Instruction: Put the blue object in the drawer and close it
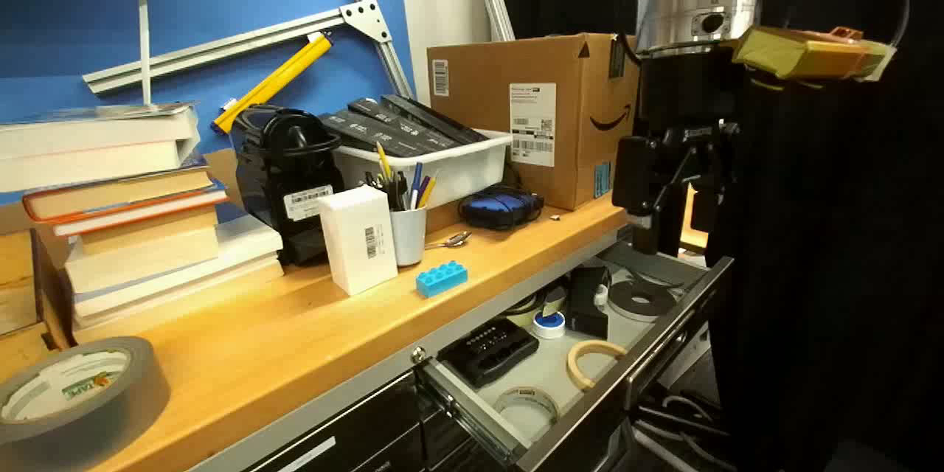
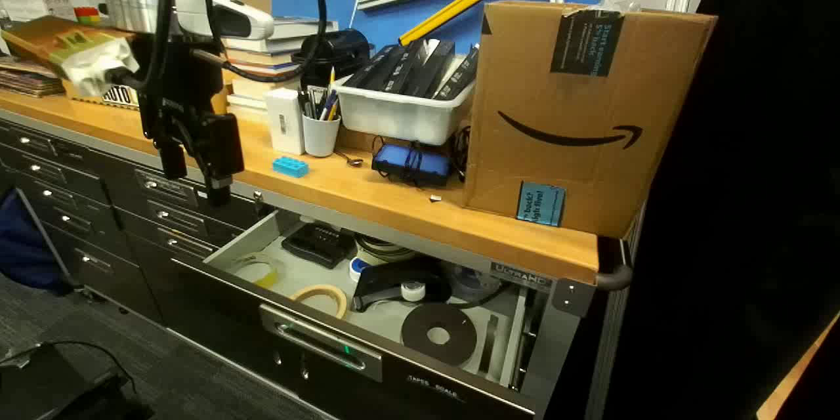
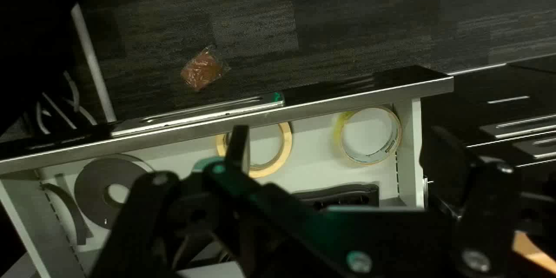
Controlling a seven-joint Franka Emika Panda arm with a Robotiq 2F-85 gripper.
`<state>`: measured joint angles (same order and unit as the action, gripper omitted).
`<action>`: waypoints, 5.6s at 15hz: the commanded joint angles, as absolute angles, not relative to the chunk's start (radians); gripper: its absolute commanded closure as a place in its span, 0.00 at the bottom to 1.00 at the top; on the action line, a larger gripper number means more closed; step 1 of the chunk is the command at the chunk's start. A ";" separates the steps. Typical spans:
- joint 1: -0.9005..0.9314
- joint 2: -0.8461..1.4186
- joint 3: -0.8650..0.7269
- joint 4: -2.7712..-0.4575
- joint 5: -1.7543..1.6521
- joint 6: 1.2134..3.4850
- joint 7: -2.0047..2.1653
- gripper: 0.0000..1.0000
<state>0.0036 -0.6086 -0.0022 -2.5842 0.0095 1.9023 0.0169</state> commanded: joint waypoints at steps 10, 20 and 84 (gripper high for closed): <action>0.021 -0.527 0.047 -2.518 0.004 1.927 0.054 0.00; 0.135 -0.104 0.174 -2.277 -0.006 2.214 0.049 0.00; -0.003 0.132 -0.009 -2.554 -0.013 2.333 0.095 0.00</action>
